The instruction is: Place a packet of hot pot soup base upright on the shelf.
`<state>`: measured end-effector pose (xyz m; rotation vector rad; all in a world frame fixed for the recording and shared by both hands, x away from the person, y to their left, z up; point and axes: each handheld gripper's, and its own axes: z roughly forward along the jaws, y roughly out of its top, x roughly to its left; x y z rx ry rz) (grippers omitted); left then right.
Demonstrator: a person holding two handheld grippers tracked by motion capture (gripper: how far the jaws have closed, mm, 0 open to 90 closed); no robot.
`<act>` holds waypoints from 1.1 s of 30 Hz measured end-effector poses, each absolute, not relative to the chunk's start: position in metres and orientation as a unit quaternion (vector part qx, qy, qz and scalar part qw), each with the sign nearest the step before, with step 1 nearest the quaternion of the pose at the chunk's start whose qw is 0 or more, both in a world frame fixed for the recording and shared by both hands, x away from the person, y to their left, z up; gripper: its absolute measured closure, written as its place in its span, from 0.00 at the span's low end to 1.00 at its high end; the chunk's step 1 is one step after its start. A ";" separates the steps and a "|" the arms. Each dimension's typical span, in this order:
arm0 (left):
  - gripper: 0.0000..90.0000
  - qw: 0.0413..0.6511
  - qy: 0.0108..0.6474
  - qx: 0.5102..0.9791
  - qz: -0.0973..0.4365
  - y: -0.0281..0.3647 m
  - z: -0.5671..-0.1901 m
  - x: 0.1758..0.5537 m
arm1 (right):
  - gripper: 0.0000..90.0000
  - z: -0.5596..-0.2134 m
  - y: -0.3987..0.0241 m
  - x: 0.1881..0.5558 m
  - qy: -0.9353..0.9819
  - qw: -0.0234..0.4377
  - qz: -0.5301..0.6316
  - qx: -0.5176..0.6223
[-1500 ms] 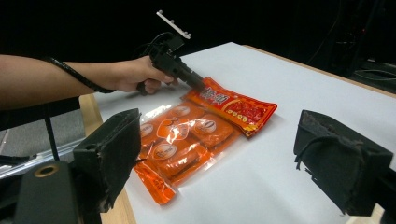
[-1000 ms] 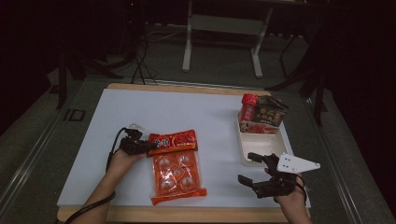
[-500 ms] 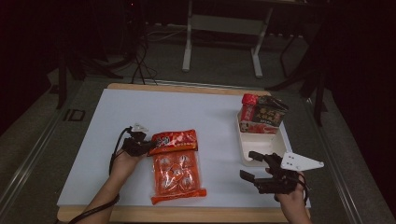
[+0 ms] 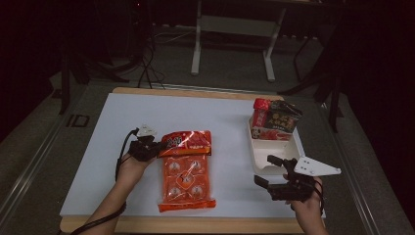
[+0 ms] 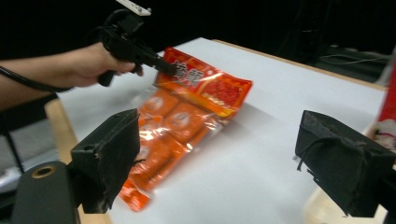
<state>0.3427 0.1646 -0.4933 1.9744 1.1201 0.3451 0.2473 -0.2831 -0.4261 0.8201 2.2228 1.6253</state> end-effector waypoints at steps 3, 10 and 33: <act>1.00 0.423 0.437 0.781 0.142 0.164 -0.484 0.340 | 0.14 -0.424 -0.282 0.248 0.762 0.125 0.568 0.284; 1.00 0.451 0.409 0.777 0.160 0.157 -0.458 0.328 | 0.11 -0.414 -0.276 0.245 0.757 0.143 0.575 0.275; 1.00 0.556 0.237 0.779 0.168 0.110 -0.381 0.254 | 0.17 -0.419 -0.266 0.256 0.759 0.124 0.573 0.284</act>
